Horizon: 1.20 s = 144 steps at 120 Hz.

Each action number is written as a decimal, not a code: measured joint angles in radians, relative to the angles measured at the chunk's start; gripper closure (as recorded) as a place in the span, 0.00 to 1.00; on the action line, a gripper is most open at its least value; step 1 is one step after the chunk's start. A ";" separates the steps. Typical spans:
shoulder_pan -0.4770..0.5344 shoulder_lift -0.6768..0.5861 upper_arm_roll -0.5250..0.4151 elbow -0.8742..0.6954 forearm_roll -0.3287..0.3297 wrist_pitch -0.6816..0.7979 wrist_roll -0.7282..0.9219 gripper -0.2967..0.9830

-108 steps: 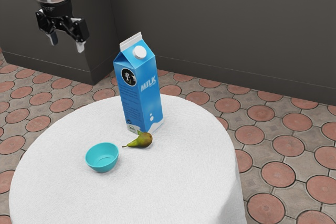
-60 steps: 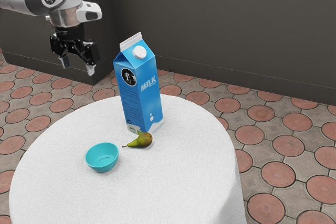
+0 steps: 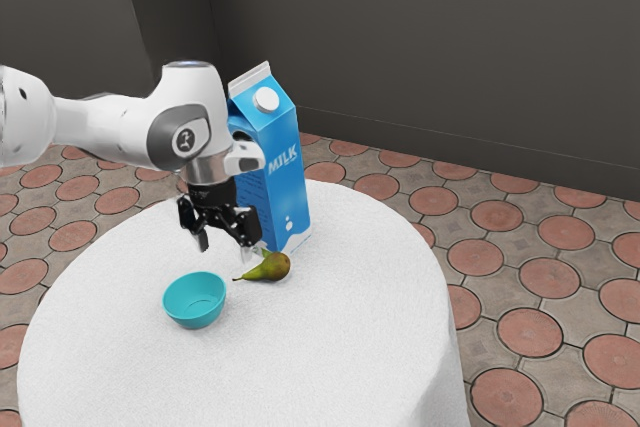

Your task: Place the pear in the bowl.

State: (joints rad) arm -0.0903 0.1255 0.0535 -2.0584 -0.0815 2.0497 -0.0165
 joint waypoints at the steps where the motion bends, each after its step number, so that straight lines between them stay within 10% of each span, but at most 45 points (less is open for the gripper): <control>1: 0.000 0.002 -0.001 -0.005 -0.001 0.007 0.002 0.23; 69: -0.009 0.104 -0.010 -0.104 -0.015 0.427 0.184 0.23; 144: -0.008 0.226 -0.011 -0.038 -0.014 0.530 0.355 0.23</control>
State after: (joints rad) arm -0.0980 0.3514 0.0429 -2.0966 -0.0955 2.5798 0.3382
